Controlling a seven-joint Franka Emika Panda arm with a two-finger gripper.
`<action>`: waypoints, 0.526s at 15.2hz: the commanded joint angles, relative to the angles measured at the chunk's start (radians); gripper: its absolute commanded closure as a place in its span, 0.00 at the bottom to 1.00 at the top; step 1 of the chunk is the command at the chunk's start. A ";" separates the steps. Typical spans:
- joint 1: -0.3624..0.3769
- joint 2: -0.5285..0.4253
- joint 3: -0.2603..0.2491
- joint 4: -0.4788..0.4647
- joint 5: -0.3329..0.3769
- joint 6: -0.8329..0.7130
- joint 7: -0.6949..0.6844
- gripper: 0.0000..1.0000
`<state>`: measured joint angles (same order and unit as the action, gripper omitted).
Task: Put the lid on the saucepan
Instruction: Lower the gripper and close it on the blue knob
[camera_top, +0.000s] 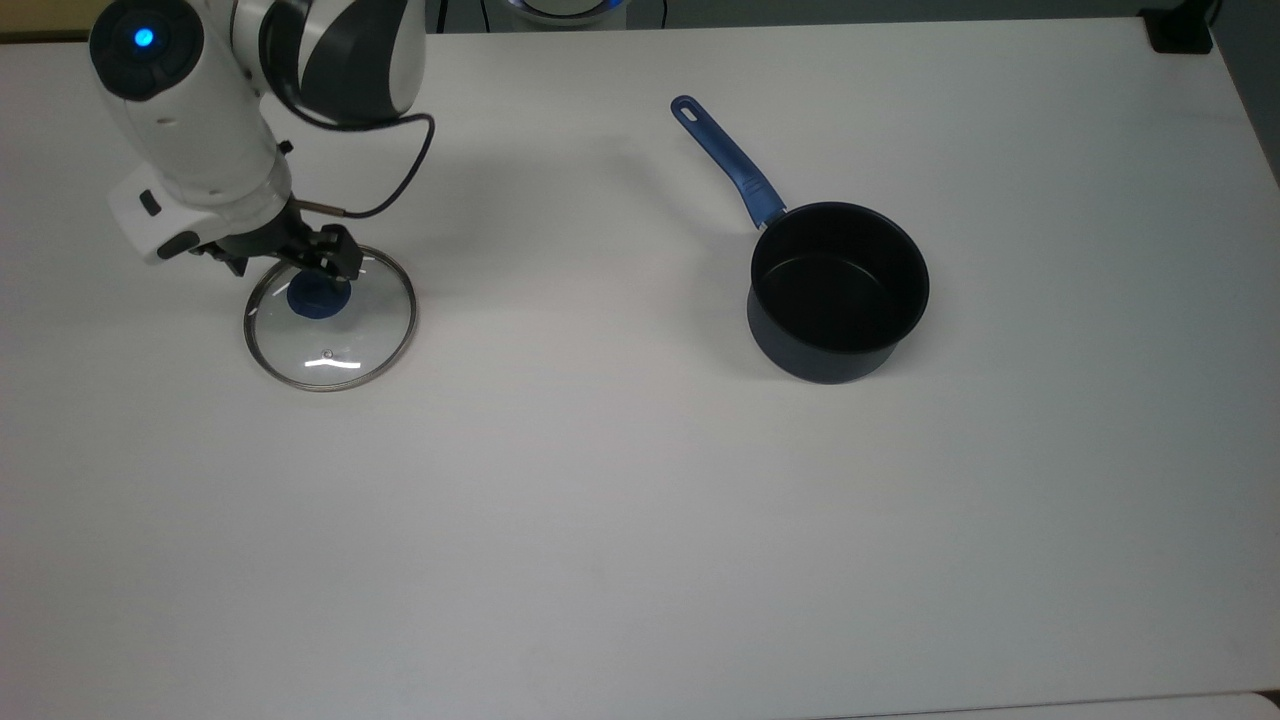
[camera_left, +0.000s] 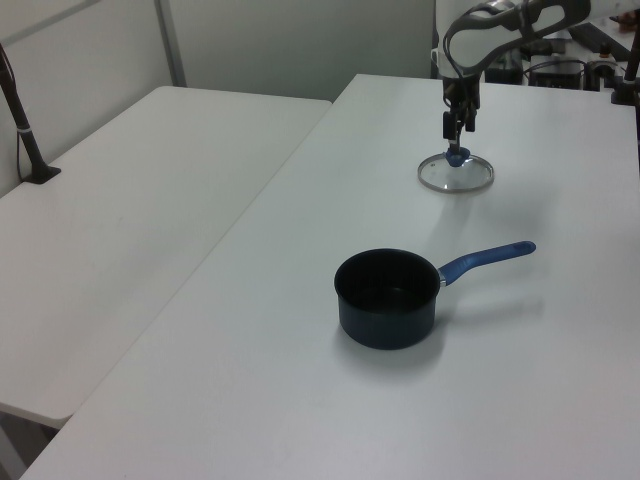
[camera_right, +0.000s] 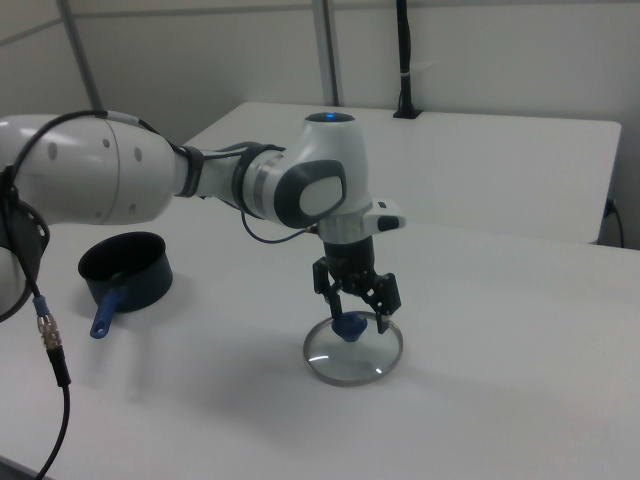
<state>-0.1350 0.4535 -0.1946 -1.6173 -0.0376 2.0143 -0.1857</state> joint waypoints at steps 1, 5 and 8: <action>0.008 -0.003 -0.008 -0.023 0.022 0.037 -0.018 0.00; 0.011 -0.003 -0.008 -0.021 0.034 0.037 -0.012 0.00; 0.011 -0.012 -0.008 -0.018 0.048 0.034 -0.014 0.00</action>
<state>-0.1345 0.4669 -0.1941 -1.6159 -0.0192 2.0246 -0.1857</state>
